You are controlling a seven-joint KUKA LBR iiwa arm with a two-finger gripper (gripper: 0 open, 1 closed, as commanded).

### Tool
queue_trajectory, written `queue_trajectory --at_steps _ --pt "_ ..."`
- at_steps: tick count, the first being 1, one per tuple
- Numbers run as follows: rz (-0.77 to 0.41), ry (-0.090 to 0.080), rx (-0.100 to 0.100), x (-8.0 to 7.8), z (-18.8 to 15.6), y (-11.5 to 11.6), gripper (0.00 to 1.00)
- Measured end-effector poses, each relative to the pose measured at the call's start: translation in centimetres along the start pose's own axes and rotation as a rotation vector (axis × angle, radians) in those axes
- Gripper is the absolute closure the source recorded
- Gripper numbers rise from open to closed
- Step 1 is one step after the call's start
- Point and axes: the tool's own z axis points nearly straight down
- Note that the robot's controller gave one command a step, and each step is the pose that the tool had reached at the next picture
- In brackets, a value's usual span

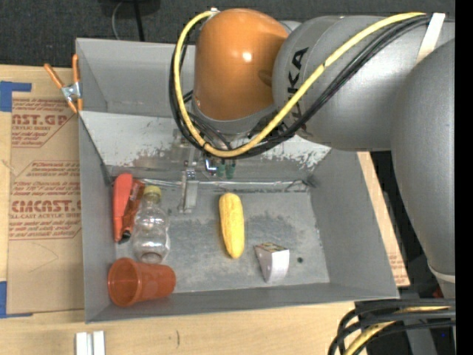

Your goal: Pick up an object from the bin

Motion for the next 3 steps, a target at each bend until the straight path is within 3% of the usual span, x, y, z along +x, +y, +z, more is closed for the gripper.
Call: queue_trajectory --at_steps 1,3 --pt "0.002 -0.008 -0.001 -0.1 -0.5 -0.1 0.0" --pt "-0.496 -0.006 0.0 8.1 7.4 4.9 0.0"
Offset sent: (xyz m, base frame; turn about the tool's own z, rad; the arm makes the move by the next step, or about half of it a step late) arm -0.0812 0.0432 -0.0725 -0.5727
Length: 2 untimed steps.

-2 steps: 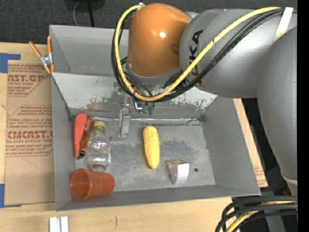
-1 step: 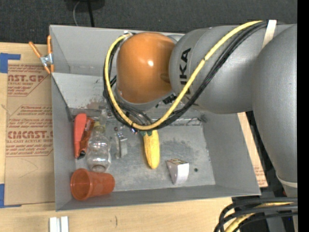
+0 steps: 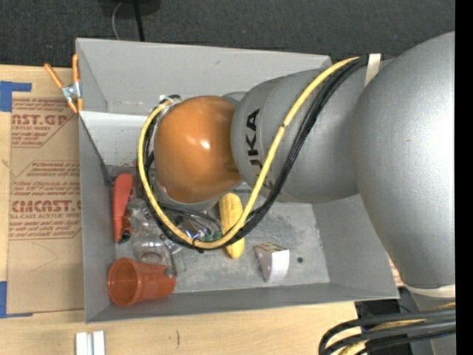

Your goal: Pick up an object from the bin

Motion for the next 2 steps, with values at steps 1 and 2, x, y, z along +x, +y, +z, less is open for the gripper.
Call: queue_trajectory --at_steps 1,2 --pt "0.025 -0.003 0.0 2.4 0.2 0.0 0.0" --pt "-0.222 -0.006 0.001 1.5 6.2 1.9 0.0"
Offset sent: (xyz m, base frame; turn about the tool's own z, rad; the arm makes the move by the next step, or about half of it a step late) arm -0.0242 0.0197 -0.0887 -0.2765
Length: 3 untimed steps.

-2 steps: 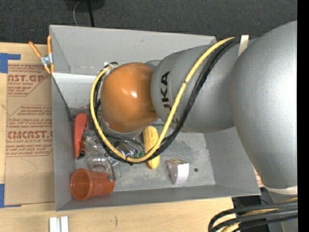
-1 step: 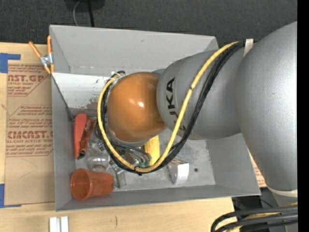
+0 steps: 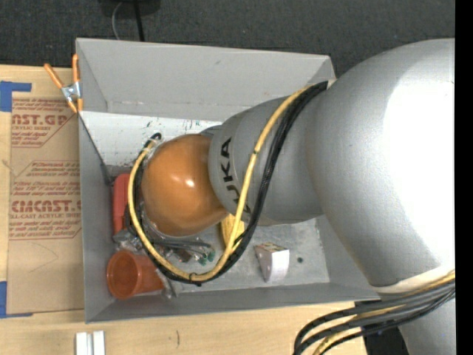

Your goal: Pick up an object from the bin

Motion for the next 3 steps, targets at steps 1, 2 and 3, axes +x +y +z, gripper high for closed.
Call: queue_trajectory --at_steps 1,2,3 --pt "-0.015 0.0 0.004 0.04 2.41 0.01 1.0" --pt "-0.015 0.0 0.004 0.04 2.41 0.0 1.0" --pt "-0.014 -0.001 0.004 0.06 2.3 -0.01 1.0"
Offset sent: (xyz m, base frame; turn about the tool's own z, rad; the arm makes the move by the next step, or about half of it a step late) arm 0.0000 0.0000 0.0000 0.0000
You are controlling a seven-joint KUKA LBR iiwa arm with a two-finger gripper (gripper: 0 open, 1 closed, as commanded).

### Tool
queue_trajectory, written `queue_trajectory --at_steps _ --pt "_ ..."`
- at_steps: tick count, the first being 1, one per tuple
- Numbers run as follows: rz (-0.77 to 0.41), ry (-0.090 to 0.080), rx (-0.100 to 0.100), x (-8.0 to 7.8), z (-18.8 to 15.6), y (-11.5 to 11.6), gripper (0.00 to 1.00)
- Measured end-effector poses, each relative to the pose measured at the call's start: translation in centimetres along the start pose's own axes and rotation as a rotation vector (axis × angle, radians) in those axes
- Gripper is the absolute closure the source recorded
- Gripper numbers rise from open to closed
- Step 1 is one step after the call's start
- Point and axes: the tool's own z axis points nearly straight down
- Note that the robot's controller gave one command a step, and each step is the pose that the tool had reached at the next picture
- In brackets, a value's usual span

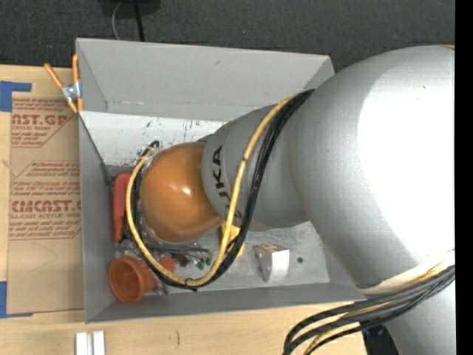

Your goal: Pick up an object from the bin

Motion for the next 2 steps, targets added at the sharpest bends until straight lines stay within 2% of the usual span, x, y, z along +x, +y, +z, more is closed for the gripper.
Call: queue_trajectory --at_steps 2 --pt "-0.001 0.001 -0.002 0.0 -1.7 0.2 1.0"
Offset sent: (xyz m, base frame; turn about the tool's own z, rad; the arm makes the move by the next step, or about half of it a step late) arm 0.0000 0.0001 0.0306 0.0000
